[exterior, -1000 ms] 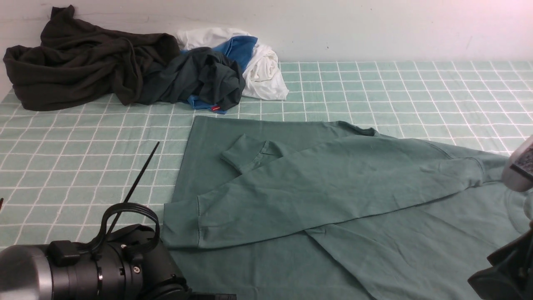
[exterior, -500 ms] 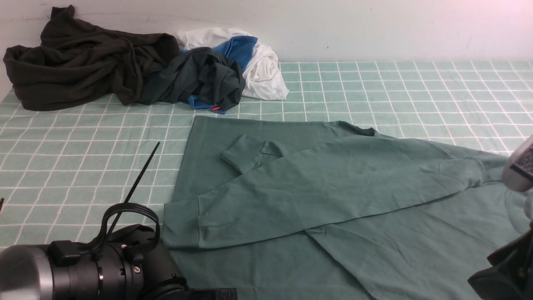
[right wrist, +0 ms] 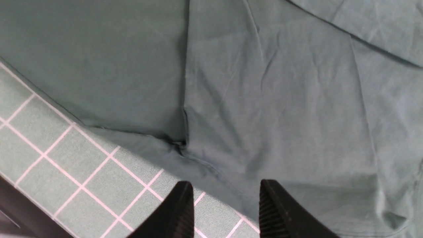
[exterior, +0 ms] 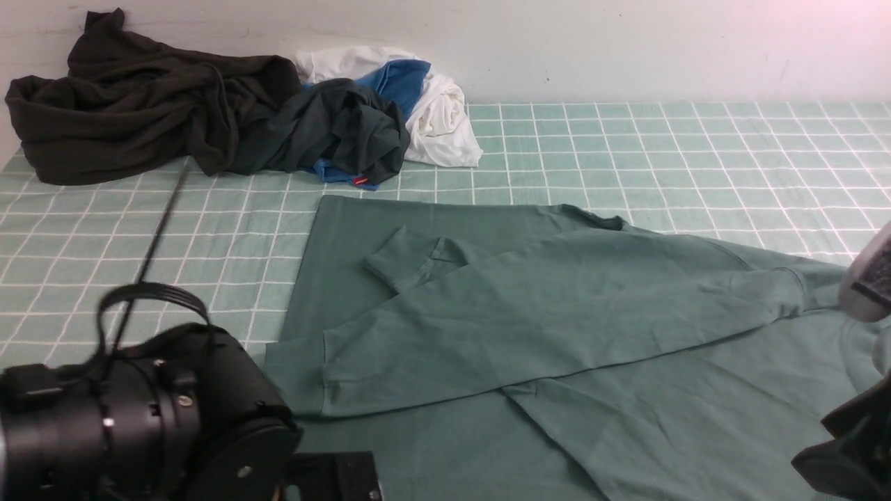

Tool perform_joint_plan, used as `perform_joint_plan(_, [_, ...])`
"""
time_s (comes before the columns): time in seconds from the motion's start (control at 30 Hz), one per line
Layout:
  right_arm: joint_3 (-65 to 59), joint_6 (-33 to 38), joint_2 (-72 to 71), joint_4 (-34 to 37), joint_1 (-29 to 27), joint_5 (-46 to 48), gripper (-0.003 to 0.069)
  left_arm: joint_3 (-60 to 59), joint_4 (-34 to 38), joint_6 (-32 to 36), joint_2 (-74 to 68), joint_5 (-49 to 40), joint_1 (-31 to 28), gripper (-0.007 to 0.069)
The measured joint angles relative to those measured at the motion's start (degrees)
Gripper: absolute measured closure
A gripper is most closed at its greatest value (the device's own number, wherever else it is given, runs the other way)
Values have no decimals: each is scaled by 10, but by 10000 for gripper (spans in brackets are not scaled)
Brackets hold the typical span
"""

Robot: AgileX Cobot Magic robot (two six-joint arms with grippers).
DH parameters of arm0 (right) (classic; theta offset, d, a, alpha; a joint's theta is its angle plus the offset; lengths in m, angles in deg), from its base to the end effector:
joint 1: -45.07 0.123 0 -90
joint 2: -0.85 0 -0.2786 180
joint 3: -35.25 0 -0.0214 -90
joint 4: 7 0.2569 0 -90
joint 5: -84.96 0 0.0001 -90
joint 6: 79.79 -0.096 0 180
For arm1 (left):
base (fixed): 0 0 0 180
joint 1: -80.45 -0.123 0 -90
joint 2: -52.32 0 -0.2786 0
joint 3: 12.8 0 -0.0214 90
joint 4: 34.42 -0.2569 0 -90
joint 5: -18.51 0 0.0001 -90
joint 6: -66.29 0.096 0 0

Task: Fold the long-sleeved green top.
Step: Use both arms simultaneously to clamp the lower edge of the clothing fabric

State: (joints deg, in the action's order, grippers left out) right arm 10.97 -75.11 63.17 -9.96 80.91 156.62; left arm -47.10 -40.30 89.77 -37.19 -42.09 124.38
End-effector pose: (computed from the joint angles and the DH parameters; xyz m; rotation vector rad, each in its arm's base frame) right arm 0.1334 0.0906 0.3172 -0.9651 2.5873 0.0730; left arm 0.1613 -0.1435 0.1811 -1.7761 -2.5134 -0.1536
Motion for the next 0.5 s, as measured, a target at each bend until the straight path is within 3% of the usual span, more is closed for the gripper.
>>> perform_joint_plan(0.17, [-13, 98, 11, 30, 0, -1, 348, 0, 3, -7, 57, -67, -37, 619])
perform_joint_plan(0.33, [-95, 198, 28, 45, 0, -4, 236, 0, 7, -7, 78, -71, -60, 622])
perform_joint_plan(0.5, [-182, 243, 39, 21, 0, -49, 194, 0, 8, -9, 78, -71, -62, 622])
